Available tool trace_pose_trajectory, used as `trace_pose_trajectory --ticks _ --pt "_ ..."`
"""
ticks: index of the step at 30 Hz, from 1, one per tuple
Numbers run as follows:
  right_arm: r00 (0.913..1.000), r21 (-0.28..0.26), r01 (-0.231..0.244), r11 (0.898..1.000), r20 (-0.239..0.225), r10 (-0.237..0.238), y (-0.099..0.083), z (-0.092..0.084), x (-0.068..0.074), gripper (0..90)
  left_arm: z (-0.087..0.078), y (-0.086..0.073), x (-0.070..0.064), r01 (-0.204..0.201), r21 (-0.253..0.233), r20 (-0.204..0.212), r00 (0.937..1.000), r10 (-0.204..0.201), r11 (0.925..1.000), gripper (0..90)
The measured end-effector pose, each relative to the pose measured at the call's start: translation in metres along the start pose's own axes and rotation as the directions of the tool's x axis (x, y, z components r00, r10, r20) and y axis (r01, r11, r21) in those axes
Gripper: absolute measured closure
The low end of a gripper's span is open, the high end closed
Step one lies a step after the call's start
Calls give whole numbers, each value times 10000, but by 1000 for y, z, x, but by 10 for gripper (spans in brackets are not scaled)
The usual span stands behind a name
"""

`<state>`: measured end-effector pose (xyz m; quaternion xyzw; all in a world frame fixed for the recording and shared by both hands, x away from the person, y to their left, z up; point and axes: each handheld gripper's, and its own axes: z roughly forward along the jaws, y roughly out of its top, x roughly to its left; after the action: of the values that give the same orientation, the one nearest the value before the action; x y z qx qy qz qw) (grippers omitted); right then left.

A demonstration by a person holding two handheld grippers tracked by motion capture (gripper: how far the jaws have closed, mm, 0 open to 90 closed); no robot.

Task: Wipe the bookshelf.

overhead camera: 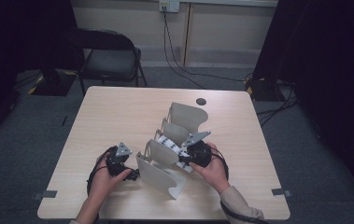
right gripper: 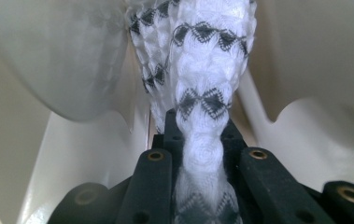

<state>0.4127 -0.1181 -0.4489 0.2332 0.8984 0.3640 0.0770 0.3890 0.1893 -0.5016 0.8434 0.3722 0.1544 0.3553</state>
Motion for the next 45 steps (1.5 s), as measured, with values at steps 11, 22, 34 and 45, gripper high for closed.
trace_pose_trajectory --ticks 11,22,34,45 --pt "9983 61 -465 9989 -360 467 -23 18 2 797 0 0 0 49 -6 10 10000 -49 10000 0" --pt "9995 -1002 292 9945 151 -278 9 -42 3 796 0 0 -1 51 -6 9 10000 -51 10000 0" --pt "9935 -673 1119 9914 -148 -1131 20 -33 14 791 0 0 0 50 -13 25 10000 -50 10000 0" --pt "9950 -562 826 9950 -525 -855 6 -18 13 786 0 0 0 36 -11 32 10000 -36 10000 0"
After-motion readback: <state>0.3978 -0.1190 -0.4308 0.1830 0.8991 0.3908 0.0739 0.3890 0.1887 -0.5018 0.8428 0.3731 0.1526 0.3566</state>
